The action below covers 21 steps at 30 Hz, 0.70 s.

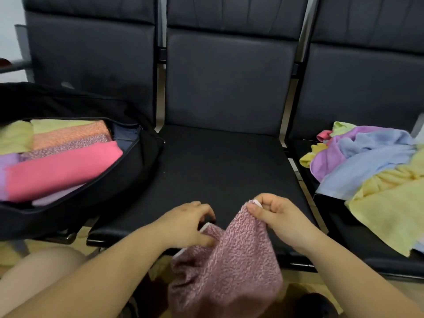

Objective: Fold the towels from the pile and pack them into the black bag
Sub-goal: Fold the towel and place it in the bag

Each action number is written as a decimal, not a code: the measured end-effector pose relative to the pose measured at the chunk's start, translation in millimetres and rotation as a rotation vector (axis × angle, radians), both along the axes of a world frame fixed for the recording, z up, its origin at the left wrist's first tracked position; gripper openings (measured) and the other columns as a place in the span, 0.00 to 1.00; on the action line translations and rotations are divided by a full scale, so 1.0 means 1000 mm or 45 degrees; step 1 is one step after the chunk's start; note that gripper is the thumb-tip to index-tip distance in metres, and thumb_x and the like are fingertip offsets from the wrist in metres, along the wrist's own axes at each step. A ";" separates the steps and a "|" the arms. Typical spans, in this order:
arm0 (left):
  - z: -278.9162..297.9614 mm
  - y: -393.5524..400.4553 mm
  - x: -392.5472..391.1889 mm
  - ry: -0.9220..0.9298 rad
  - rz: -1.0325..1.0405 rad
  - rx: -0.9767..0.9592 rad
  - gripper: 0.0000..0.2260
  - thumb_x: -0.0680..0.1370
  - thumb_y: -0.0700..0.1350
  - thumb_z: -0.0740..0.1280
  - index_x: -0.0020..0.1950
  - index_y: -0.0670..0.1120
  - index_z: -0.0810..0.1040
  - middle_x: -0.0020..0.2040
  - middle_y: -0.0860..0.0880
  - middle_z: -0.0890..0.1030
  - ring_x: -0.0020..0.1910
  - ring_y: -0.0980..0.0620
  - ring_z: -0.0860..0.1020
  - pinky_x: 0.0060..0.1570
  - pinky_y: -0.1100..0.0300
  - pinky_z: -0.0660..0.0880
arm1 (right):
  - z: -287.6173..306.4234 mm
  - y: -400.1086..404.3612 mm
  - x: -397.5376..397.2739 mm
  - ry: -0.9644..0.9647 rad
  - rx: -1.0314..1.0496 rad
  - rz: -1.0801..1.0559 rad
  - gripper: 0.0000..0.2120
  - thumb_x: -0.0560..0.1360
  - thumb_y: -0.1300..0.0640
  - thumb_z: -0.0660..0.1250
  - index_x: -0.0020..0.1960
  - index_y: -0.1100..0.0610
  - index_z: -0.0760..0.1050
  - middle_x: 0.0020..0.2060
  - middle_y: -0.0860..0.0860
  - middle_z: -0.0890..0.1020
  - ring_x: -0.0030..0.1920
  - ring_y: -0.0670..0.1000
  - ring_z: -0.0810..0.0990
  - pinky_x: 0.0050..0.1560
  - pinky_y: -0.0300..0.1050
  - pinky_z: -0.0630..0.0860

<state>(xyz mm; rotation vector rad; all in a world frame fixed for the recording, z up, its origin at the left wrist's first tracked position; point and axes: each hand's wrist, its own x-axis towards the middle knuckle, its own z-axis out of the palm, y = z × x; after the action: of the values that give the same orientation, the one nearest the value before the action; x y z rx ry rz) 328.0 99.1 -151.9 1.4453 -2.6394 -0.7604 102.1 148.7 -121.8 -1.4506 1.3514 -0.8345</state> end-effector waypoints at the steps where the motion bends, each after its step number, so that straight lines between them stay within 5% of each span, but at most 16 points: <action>1: -0.003 0.001 -0.005 -0.012 -0.025 -0.029 0.19 0.70 0.61 0.69 0.57 0.56 0.72 0.49 0.58 0.71 0.51 0.57 0.72 0.53 0.58 0.72 | 0.000 0.002 -0.001 -0.017 0.002 -0.008 0.08 0.77 0.54 0.64 0.44 0.56 0.79 0.35 0.47 0.82 0.38 0.44 0.79 0.46 0.40 0.73; 3: -0.003 0.000 -0.011 0.026 -0.039 -0.052 0.09 0.73 0.57 0.69 0.47 0.56 0.73 0.45 0.60 0.71 0.47 0.57 0.72 0.48 0.61 0.70 | 0.002 0.003 -0.005 -0.067 -0.001 0.007 0.08 0.75 0.52 0.65 0.42 0.53 0.80 0.35 0.47 0.82 0.38 0.45 0.79 0.47 0.42 0.73; 5: 0.003 -0.001 -0.010 0.146 -0.009 0.018 0.09 0.75 0.55 0.69 0.40 0.57 0.71 0.39 0.59 0.72 0.40 0.60 0.72 0.41 0.63 0.68 | 0.009 0.006 -0.014 -0.090 0.010 0.097 0.08 0.72 0.49 0.66 0.39 0.50 0.81 0.37 0.49 0.82 0.40 0.47 0.79 0.48 0.43 0.74; 10: 0.028 0.002 -0.003 0.749 0.172 0.315 0.05 0.77 0.49 0.67 0.41 0.54 0.76 0.37 0.59 0.79 0.39 0.63 0.76 0.46 0.62 0.71 | 0.020 0.014 -0.033 -0.083 0.125 0.281 0.19 0.59 0.36 0.76 0.39 0.51 0.82 0.50 0.50 0.84 0.52 0.48 0.82 0.51 0.39 0.78; 15: 0.048 0.017 -0.022 0.974 0.101 0.341 0.10 0.77 0.47 0.67 0.38 0.60 0.78 0.38 0.59 0.81 0.39 0.63 0.78 0.43 0.61 0.72 | 0.006 0.011 -0.006 -0.070 0.189 0.206 0.31 0.60 0.41 0.75 0.61 0.47 0.74 0.59 0.45 0.80 0.59 0.44 0.79 0.62 0.49 0.76; 21: 0.061 0.013 -0.018 1.006 0.056 0.275 0.03 0.73 0.49 0.73 0.42 0.57 0.81 0.44 0.56 0.82 0.45 0.58 0.81 0.47 0.60 0.76 | 0.020 0.013 0.001 -0.041 0.238 0.290 0.20 0.68 0.53 0.76 0.57 0.58 0.78 0.52 0.56 0.83 0.53 0.56 0.83 0.59 0.55 0.77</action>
<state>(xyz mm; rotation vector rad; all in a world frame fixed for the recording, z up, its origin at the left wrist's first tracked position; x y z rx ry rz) 310.4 111.6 -91.2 0.9373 -1.9554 -1.3069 103.3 161.4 -102.2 -1.4062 1.1807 -0.5661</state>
